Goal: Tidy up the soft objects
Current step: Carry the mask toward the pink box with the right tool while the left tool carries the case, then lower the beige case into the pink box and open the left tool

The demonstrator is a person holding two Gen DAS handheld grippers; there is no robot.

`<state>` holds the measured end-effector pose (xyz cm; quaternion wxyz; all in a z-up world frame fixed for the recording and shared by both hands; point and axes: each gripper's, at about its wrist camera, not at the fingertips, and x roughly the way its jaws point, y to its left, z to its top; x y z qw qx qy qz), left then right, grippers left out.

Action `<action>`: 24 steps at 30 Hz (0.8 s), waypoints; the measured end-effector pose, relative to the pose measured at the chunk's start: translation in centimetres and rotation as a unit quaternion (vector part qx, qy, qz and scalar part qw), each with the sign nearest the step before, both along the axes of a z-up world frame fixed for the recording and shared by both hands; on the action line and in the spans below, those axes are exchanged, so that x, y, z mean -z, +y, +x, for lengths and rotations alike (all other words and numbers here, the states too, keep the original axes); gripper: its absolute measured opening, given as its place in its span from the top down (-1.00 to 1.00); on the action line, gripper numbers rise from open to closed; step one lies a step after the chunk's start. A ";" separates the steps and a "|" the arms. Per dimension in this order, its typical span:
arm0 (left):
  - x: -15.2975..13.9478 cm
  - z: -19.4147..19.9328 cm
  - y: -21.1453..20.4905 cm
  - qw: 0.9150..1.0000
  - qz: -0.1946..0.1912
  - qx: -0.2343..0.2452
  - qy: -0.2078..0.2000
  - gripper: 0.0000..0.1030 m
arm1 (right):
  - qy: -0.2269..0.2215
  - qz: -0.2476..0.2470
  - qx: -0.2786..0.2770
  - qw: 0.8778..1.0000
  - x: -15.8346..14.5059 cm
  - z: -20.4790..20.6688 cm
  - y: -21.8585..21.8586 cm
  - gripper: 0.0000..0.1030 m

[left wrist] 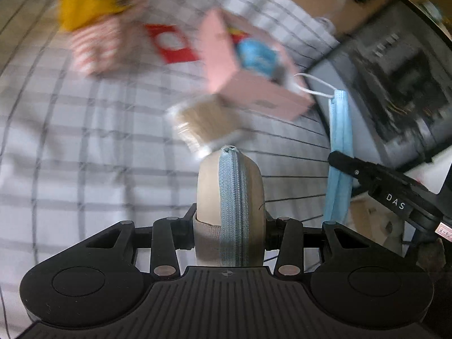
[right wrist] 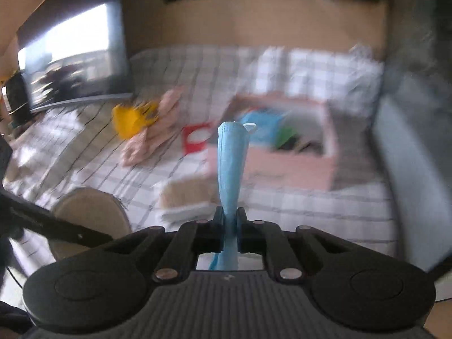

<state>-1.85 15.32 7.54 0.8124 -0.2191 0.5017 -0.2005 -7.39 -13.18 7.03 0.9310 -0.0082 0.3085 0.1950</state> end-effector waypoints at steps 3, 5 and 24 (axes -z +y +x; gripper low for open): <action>-3.1 2.6 -1.8 0.999 0.016 0.031 -0.031 0.13 | -0.021 0.003 0.025 0.999 -0.7 -1.1 -2.2 0.85; -5.4 4.6 -2.7 0.998 0.015 0.041 -0.056 0.13 | -0.030 0.006 0.036 0.999 -0.5 -1.8 -3.4 0.85; -8.0 23.8 -14.0 0.991 -0.071 -0.009 -0.110 0.14 | -0.024 0.022 0.096 0.995 3.1 -5.4 -8.1 0.85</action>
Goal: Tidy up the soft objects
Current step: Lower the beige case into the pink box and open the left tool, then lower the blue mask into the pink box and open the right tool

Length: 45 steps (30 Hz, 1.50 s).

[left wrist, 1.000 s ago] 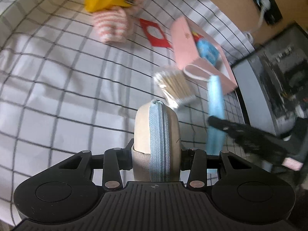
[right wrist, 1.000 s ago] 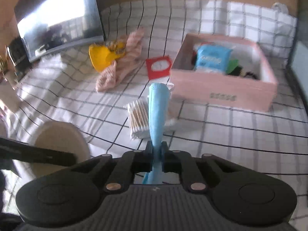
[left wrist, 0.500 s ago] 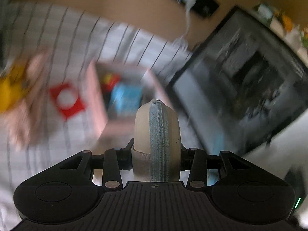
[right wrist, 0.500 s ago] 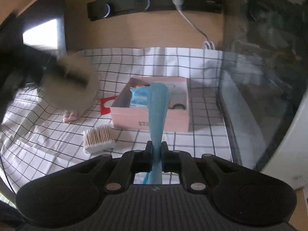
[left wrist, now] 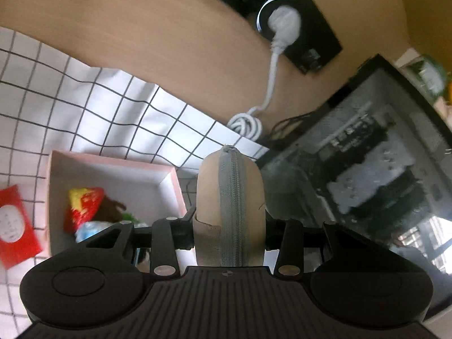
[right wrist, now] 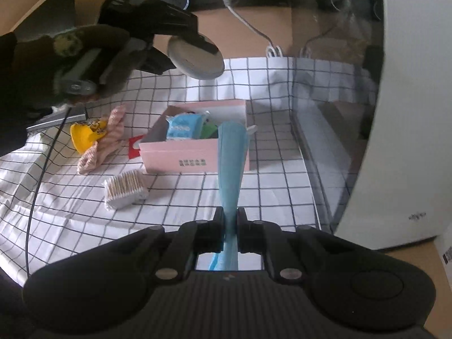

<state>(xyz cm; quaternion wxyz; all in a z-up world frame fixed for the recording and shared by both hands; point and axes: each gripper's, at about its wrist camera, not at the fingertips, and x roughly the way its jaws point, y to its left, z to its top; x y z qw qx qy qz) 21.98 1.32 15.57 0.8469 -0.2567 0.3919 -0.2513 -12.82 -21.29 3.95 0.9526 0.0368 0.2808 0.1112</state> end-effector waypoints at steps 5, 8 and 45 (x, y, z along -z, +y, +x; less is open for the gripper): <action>3.4 1.0 -2.3 0.997 0.077 0.005 0.014 0.13 | 0.004 -0.005 0.003 1.000 0.2 -0.2 -0.6 0.85; 4.8 0.7 -1.7 0.997 0.068 0.003 0.021 0.13 | 0.009 -0.005 0.005 1.000 0.6 -0.1 -0.8 0.85; 7.9 -30.8 23.1 0.963 0.056 -0.253 0.075 0.14 | 0.095 0.055 -0.079 0.991 -0.3 33.0 14.6 0.85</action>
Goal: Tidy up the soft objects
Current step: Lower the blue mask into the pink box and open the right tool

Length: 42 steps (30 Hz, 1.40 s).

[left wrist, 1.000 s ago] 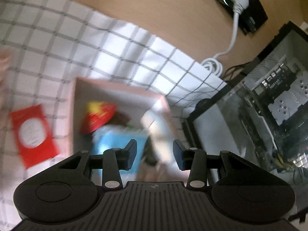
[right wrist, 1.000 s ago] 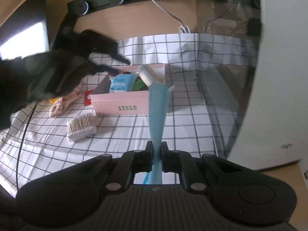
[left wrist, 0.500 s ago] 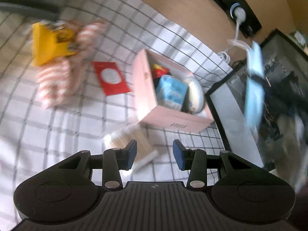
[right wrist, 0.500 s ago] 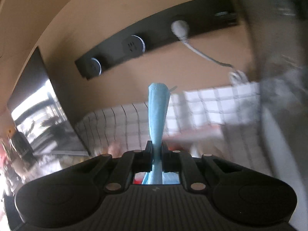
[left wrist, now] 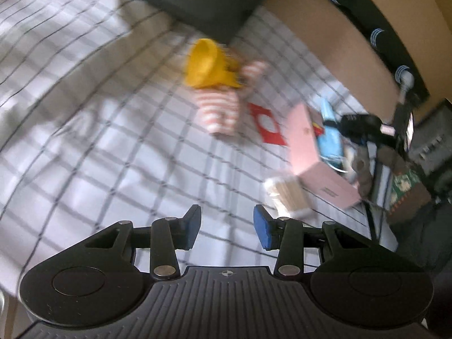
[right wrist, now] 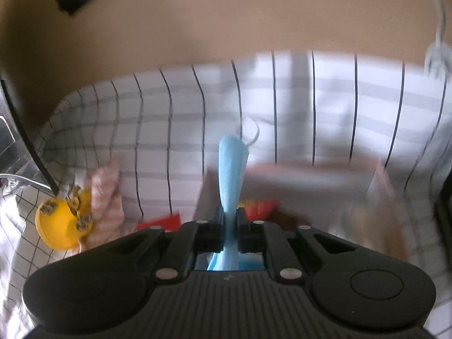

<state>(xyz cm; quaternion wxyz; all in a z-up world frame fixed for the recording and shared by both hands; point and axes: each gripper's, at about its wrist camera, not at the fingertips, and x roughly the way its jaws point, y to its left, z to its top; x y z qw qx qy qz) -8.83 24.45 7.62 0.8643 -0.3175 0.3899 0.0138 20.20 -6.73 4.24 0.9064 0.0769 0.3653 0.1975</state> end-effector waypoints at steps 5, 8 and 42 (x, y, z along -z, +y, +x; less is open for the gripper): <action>0.4 -0.5 0.6 1.000 -0.010 -0.017 0.008 0.14 | 0.023 0.023 -0.013 0.999 0.6 -1.2 0.0 0.85; 0.5 0.1 0.3 1.000 -0.012 -0.013 0.011 0.14 | 0.024 0.012 -0.012 1.000 0.3 -1.7 0.2 0.84; 1.3 0.6 -0.6 0.999 -0.027 -0.002 0.027 0.14 | -0.014 0.068 0.043 0.997 -0.2 -3.6 -0.4 0.85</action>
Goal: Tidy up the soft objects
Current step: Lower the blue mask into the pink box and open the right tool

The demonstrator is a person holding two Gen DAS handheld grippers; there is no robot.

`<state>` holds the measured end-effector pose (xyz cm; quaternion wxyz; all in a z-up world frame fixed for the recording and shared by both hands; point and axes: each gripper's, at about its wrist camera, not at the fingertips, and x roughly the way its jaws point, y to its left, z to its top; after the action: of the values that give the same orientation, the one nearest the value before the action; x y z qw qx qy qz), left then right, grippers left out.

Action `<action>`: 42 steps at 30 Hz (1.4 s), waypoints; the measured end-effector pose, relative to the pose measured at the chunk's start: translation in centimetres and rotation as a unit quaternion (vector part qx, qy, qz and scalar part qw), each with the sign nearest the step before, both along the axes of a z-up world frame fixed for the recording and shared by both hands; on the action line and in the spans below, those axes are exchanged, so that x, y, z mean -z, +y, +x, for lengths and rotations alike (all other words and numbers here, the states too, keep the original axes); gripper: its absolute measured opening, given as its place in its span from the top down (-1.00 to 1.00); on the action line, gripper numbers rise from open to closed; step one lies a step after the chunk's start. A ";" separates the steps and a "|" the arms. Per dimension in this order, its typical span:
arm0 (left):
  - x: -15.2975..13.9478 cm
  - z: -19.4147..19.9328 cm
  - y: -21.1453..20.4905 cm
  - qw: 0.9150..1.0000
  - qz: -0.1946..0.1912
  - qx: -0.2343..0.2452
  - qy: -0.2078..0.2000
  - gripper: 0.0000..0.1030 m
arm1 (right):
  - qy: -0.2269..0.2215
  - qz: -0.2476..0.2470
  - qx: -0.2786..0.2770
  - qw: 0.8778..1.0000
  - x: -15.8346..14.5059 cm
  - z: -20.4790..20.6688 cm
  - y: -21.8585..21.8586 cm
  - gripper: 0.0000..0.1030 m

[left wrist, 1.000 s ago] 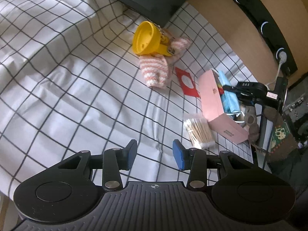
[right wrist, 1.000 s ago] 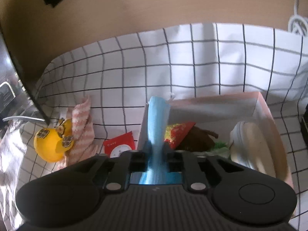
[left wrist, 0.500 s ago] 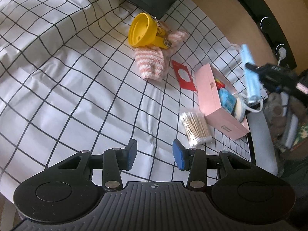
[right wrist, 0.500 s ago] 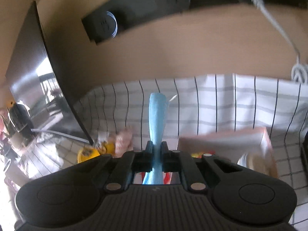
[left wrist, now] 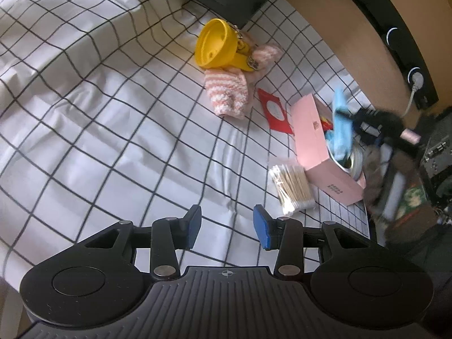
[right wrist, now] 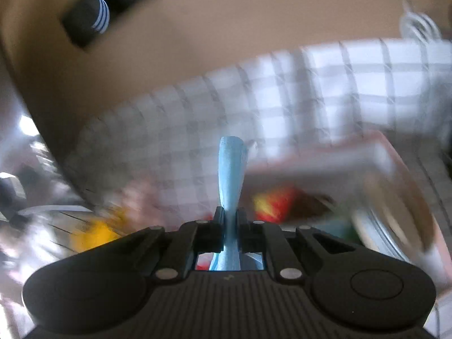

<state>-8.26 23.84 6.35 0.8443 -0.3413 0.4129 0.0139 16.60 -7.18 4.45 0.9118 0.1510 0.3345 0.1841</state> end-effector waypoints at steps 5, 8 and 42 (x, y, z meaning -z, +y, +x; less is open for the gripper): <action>0.1 -0.4 0.6 1.000 0.003 -0.015 0.004 0.14 | 0.022 -0.034 -0.008 0.999 1.5 0.9 0.0 0.86; 0.1 0.0 0.4 1.000 0.005 -0.006 0.006 0.14 | 0.032 -0.074 -0.048 0.996 1.6 1.5 1.7 0.86; 0.9 4.5 -3.4 0.995 0.014 0.097 0.029 0.14 | 0.068 -0.111 -0.106 0.986 2.8 1.9 3.1 0.80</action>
<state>-3.73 20.40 5.41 0.8339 -0.2872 0.4685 -0.0520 18.51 -4.11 1.66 0.8734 0.0246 0.4283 0.2304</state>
